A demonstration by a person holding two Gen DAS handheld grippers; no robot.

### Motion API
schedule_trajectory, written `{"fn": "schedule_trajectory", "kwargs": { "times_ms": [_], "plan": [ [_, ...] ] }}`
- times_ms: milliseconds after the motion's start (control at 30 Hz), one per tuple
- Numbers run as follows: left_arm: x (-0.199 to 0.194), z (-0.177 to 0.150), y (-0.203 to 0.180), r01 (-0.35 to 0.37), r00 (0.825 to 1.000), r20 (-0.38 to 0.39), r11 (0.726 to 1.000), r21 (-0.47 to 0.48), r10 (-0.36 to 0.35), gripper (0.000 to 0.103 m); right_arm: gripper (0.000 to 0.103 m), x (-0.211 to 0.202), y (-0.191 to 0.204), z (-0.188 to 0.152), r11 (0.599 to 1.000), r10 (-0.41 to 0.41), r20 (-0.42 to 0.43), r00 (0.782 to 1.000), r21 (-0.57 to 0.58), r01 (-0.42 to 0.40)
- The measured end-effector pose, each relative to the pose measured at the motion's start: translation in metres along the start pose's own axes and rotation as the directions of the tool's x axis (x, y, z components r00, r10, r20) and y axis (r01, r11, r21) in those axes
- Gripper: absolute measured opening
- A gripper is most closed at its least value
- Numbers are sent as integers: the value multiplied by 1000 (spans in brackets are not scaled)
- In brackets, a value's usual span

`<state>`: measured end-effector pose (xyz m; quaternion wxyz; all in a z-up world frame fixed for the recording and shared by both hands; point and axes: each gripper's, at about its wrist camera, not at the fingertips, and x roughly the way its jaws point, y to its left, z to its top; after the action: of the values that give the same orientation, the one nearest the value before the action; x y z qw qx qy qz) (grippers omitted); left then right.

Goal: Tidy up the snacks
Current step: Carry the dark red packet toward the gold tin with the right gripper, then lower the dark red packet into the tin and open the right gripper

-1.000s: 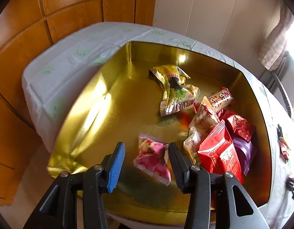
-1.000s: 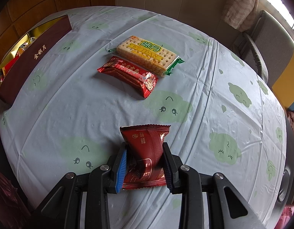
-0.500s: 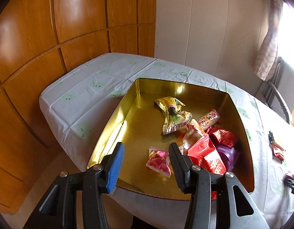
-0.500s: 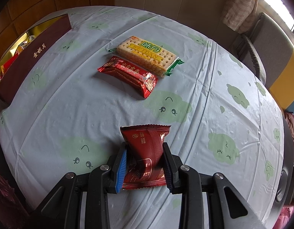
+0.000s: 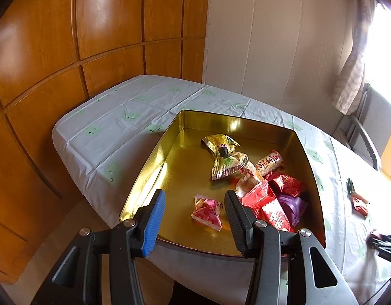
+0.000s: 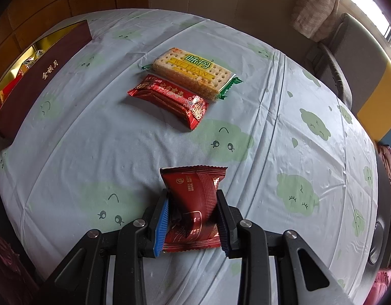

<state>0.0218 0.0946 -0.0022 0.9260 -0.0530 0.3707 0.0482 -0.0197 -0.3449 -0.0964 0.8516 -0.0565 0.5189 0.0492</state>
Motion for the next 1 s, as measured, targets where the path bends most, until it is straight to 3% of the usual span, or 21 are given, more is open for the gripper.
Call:
{"fn": "schedule_trajectory", "kwargs": {
  "times_ms": [467,633,1000],
  "plan": [
    [-2,-2,16,-3,1000,12,999,-41,3,49,33,-1,17,17,998,-67,-50,997,10,67],
    [-1,-7,24,-24,1000,17,999,-48,25,49,33,-30,41,31,1000,1,55,998,24,-3],
    [-2,-7,35,-26,999,20,997,-75,28,49,33,-71,144,68,970,188,184,965,-188,-153]
  ]
}}
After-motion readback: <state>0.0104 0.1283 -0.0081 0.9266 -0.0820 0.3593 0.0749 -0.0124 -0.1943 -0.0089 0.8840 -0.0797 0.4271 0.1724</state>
